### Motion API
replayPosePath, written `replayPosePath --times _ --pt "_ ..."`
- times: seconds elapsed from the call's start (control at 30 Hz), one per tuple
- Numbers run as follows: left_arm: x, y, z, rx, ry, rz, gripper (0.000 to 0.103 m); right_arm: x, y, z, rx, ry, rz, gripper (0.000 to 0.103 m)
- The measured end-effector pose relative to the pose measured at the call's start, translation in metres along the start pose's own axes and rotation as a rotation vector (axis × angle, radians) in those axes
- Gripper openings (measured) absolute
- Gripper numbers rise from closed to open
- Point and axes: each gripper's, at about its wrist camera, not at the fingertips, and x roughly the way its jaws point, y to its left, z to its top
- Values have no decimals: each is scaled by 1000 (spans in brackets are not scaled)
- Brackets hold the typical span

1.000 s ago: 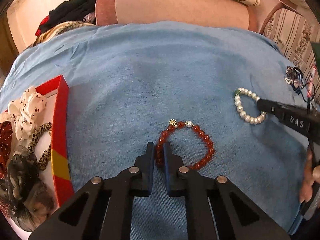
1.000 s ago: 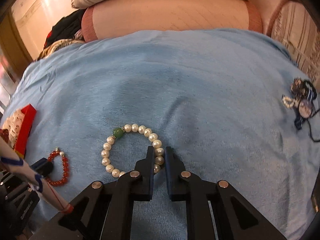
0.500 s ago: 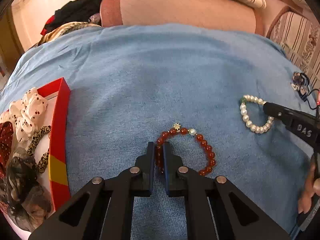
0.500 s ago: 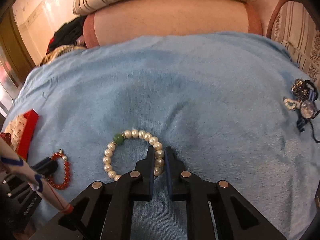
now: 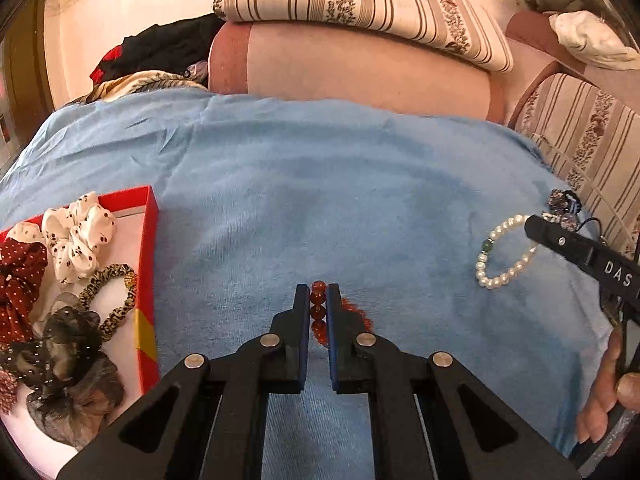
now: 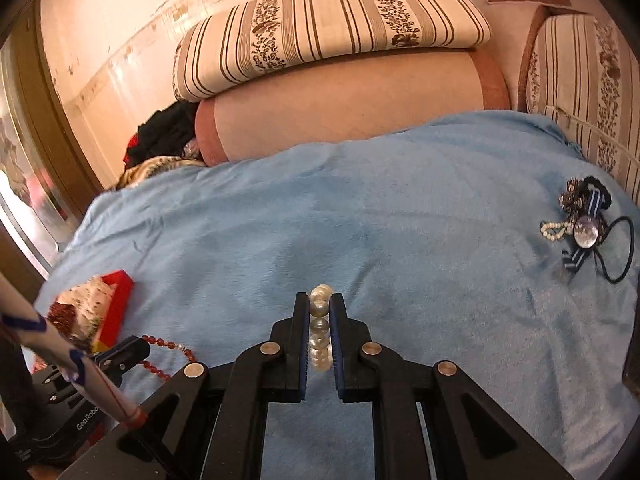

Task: Organize jewelry
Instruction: 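Carry the red bead and pearl bracelets over the tray with both tools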

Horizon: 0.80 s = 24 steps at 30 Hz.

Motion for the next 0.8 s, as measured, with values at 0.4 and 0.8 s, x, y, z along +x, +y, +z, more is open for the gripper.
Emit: replayPosePath --times 0.4,0.8 --pt "-48 -4 10 -2 -56 -61 7 -39 -7 -18 87 -17 122 10" --pt "-85 -11 2 11 -74 -91 7 -74 8 -35 74 -1 155 10"
